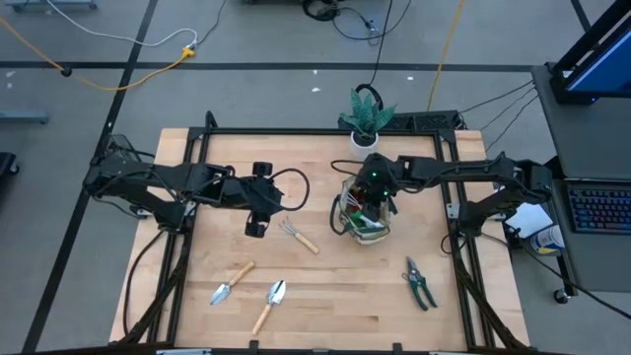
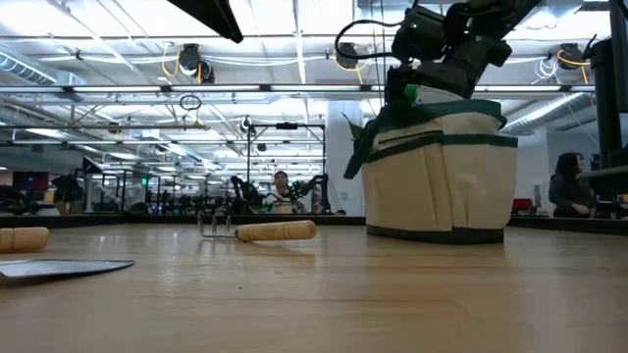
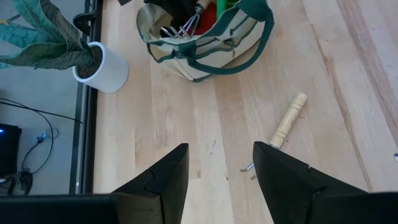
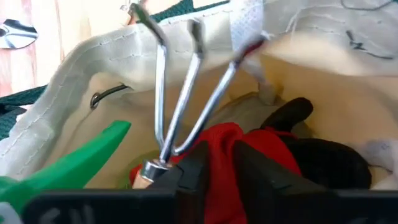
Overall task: Pick & Place Garden tools in Gardening bag
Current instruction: Put the right brown hand rake into the gardening bag
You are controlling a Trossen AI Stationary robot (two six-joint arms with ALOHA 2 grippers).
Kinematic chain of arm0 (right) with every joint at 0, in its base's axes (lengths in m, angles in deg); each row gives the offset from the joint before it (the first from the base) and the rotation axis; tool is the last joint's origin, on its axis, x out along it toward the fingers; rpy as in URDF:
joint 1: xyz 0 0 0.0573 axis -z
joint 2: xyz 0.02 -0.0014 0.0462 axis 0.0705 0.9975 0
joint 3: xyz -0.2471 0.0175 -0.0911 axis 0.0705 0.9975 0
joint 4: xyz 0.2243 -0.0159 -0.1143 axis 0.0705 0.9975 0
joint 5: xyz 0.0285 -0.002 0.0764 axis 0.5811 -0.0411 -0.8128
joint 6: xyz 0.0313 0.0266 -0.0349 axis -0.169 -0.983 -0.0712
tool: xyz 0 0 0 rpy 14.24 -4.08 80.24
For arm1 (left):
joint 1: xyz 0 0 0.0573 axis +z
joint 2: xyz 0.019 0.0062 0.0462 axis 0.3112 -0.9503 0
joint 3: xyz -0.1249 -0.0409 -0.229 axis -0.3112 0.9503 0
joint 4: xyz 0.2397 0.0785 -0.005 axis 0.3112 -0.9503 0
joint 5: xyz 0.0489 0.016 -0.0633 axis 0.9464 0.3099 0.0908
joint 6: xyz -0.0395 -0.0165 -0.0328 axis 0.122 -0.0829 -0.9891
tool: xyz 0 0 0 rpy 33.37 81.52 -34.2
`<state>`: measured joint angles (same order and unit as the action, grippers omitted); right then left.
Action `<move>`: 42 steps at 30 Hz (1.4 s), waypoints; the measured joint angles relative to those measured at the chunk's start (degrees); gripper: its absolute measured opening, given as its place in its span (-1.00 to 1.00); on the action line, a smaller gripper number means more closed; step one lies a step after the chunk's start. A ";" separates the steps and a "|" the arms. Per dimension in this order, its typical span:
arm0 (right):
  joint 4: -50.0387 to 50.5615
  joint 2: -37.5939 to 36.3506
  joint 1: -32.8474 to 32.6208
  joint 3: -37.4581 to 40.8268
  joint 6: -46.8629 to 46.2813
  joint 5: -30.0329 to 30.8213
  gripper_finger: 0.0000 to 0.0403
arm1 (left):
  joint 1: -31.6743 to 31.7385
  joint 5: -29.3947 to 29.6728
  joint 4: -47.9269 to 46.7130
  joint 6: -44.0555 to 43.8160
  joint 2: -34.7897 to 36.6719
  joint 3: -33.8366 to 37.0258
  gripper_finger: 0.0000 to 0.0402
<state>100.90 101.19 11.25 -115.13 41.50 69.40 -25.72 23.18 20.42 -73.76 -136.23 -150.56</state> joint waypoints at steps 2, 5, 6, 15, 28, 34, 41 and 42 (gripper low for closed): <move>-0.33 -0.46 0.00 0.00 0.28 -0.16 -0.78 | 0.01 -0.01 0.00 -0.20 0.00 0.00 -0.08; -0.31 -1.83 0.00 0.02 0.09 -0.24 -0.84 | 0.01 0.00 0.04 -0.86 0.00 0.00 -0.08; 0.07 -2.27 0.00 0.02 0.25 -0.24 -0.84 | -0.01 -0.01 0.08 -1.35 0.00 0.00 -0.08; -1.14 -5.28 -0.04 0.04 -1.66 -4.73 -0.45 | 0.02 -2.99 5.74 -2.89 -3.81 0.04 -0.08; -0.51 -5.89 -0.02 0.04 -3.03 -4.30 -0.25 | 2.69 -3.99 30.02 17.50 -20.58 0.04 -0.08; 1.43 -5.88 -0.83 0.04 -1.04 -4.61 -0.30 | 5.64 -4.61 41.16 19.87 -25.13 0.06 -0.08; -1.12 -5.88 -2.37 0.04 2.31 -4.81 -0.30 | 8.73 -8.23 43.21 13.44 -25.14 0.04 -0.08; -1.81 -5.88 -2.35 0.04 2.95 -4.74 -0.30 | 9.01 -8.51 43.23 13.30 -25.14 0.04 -0.08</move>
<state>99.09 95.31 8.90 -115.09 44.46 64.66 -16.71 14.67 63.66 -60.46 -161.36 -150.51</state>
